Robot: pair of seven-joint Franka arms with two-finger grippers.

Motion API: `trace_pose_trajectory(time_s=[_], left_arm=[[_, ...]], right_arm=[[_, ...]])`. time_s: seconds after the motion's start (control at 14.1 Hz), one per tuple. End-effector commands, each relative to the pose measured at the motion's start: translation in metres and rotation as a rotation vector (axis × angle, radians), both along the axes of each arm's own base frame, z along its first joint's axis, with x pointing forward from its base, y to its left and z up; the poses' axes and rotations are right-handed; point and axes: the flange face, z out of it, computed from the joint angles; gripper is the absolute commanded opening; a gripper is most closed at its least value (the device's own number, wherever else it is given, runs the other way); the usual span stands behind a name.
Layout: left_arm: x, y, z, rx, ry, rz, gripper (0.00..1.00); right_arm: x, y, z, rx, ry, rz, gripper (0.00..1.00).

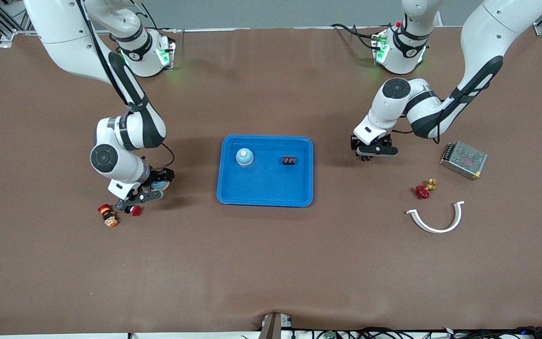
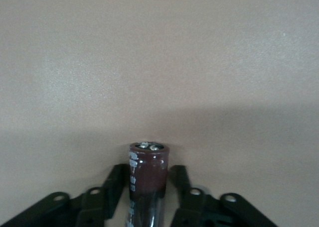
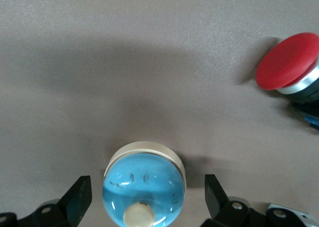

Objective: Place electrolytic capacitor and blue bell in tray
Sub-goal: 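Grasp the second blue bell with the right gripper while the left gripper lifts capacitor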

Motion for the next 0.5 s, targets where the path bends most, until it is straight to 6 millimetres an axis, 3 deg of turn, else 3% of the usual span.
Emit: trace_pose_trajectory(time_s=[0.0, 0.28, 0.43], left_arm=[[0.000, -0.005, 0.005, 0.026, 0.034, 0.056, 0.00], [0.014, -0.017, 0.020, 0.043, 0.056, 0.123, 0.00], [0.028, -0.027, 0.035, 0.050, 0.079, 0.180, 0.00]], right_arm=[[0.000, 0.003, 0.000, 0.003, -0.006, -0.009, 0.91], [0.000, 0.003, 0.001, 0.003, -0.006, -0.010, 0.47], [0.001, 0.003, 0.002, 0.004, -0.008, -0.010, 0.39]])
